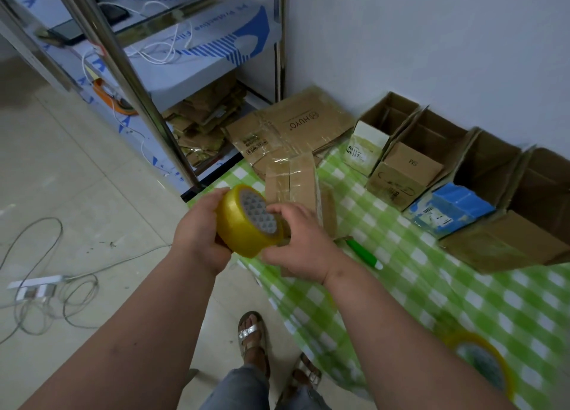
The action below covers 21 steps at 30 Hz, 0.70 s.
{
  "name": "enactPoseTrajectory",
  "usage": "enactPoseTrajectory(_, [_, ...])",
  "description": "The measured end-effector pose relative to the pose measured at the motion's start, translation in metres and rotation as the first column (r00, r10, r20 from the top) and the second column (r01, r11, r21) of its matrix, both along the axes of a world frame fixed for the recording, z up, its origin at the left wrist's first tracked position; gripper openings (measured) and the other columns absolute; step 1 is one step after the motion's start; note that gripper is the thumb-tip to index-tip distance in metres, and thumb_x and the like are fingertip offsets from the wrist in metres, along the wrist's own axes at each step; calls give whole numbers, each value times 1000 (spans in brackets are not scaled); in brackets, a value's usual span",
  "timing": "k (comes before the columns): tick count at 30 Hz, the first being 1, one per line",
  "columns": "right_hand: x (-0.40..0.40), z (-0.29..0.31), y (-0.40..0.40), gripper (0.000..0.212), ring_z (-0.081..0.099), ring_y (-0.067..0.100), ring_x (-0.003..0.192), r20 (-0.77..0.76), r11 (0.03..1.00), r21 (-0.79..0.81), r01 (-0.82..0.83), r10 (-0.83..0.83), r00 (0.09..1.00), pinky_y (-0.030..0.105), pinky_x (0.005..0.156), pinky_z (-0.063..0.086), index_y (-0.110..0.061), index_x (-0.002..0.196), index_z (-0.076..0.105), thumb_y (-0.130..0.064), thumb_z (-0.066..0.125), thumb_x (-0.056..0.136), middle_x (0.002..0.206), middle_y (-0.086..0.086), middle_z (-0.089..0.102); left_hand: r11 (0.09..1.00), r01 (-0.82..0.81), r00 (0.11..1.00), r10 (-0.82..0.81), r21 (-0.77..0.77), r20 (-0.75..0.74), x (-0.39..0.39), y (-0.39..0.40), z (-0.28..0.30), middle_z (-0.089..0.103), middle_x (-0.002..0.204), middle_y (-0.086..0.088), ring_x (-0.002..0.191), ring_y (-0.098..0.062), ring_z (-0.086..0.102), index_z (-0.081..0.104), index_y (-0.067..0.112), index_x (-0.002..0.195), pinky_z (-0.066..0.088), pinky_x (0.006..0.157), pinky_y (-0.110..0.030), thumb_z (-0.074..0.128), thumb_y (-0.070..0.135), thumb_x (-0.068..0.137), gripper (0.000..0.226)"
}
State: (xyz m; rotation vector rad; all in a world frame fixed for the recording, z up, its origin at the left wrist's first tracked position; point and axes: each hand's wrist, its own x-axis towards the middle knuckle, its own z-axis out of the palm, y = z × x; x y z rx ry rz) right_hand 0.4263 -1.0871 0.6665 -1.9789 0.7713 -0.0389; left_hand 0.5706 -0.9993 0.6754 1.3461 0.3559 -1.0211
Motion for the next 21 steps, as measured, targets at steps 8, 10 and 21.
enactPoseTrajectory(8, [-20, 3, -11, 25, 35, 13, 129, 93, 990, 139, 29, -42, 995, 26, 105, 38, -23, 92, 62, -31, 82, 77, 135, -6, 34, 999, -38, 999, 38, -26, 29, -16, -7, 1, 69, 117, -6, 108, -27, 65, 71, 20, 109, 58, 86, -40, 67, 29, 92, 20])
enactPoseTrajectory(10, [-25, 8, -14, 24, 39, 10, 124, 104, 990, 135, 28, -43, 994, 19, 97, 39, -22, 88, 62, -31, 81, 77, 129, -8, 37, 997, -73, 997, 72, 9, 20, -19, -11, 2, 70, 115, -1, 110, -21, 63, 73, 22, 99, 51, 97, -38, 72, 26, 87, 13])
enactPoseTrajectory(21, [-45, 20, -26, 27, 56, 4, 66, 200, 973, 206, 109, -151, 968, 24, 63, 44, -20, 81, 67, -46, 68, 72, 72, -11, 59, 969, -234, 947, 209, -76, -243, -34, -21, -2, 68, 89, 10, 86, -9, 65, 72, 17, 97, 45, 80, -37, 71, 10, 86, 13])
